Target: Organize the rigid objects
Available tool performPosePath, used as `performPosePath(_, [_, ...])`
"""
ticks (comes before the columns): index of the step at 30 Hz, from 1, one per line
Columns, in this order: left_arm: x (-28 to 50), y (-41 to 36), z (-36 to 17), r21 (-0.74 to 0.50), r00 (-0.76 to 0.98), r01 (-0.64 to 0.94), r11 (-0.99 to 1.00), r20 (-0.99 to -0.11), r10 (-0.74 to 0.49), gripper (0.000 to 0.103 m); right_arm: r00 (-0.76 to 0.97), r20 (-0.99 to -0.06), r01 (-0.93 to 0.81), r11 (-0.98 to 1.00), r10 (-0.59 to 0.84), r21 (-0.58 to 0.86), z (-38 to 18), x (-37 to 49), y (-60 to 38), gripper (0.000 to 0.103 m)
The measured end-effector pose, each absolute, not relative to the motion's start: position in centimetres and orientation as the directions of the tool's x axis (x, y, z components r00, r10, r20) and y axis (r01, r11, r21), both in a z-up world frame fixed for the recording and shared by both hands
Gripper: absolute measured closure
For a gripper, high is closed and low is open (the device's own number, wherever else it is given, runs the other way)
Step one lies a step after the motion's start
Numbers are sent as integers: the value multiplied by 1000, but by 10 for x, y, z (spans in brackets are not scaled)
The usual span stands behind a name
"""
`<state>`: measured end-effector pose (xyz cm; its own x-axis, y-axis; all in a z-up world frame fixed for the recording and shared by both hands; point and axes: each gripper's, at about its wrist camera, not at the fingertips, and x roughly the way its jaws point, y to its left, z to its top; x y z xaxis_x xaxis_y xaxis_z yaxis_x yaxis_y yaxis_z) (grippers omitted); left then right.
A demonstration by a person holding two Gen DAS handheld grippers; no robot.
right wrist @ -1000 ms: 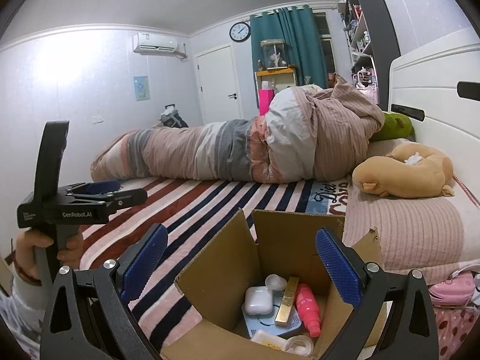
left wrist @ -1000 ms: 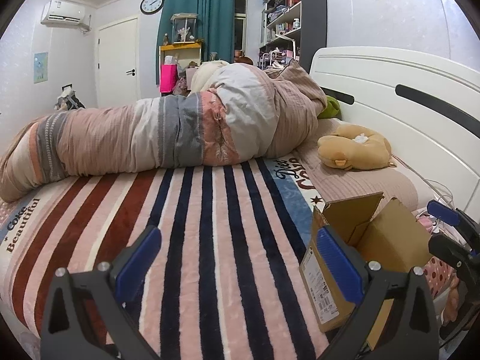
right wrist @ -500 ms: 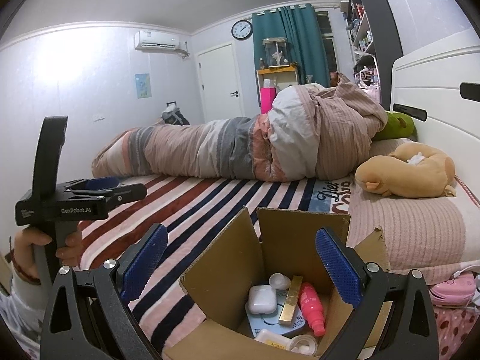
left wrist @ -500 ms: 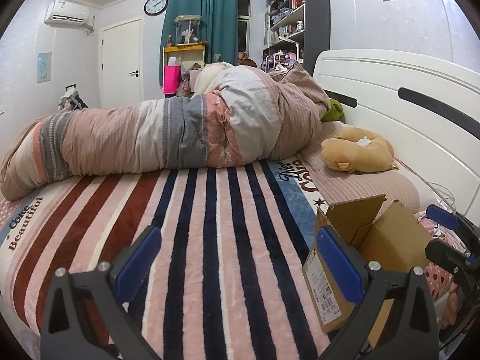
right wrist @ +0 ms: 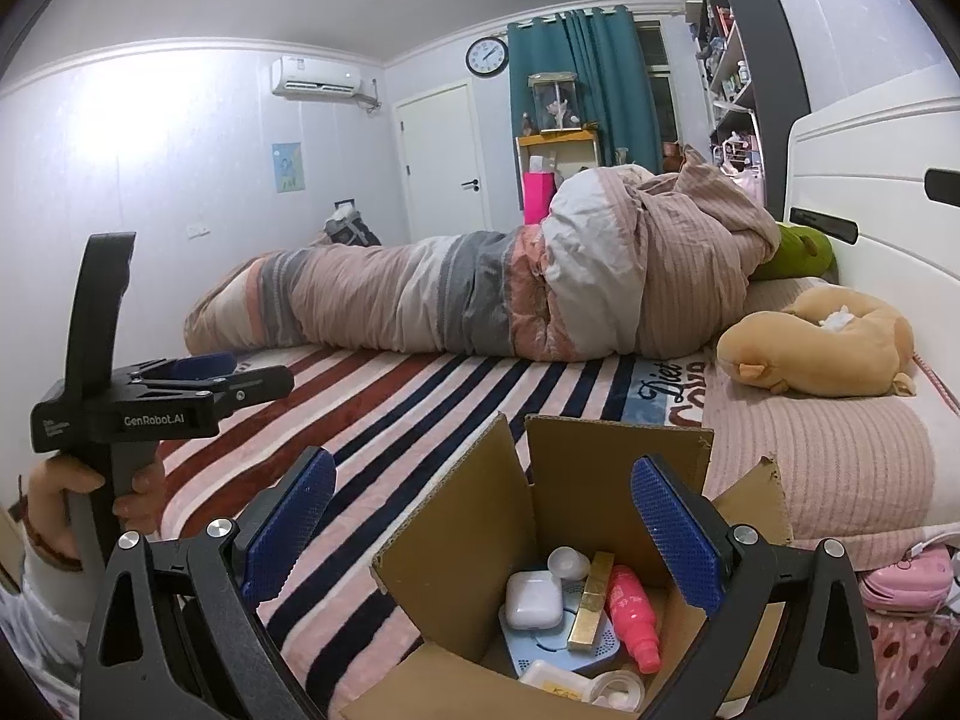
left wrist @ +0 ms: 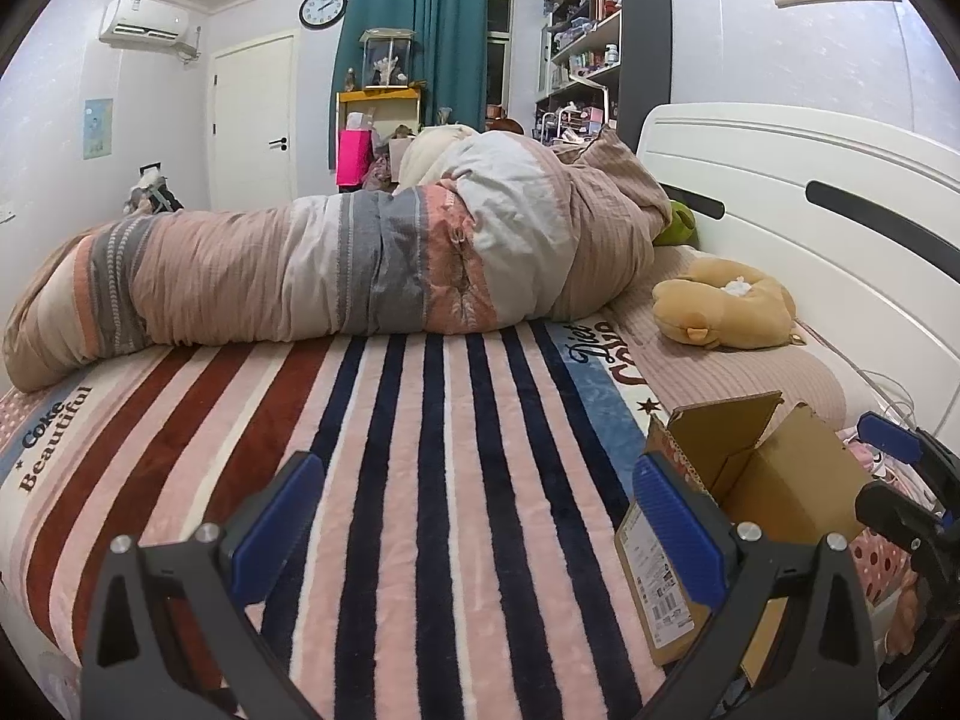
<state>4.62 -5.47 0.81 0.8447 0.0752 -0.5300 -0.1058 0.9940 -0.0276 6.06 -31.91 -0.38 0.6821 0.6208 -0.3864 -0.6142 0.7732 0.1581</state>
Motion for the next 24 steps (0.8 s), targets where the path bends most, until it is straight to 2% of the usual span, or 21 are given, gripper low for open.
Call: performPosePath(24, [45, -53, 8, -23, 844, -110, 994, -530, 81, 1, 675, -388, -622, 767, 628, 158, -4, 65, -323, 4])
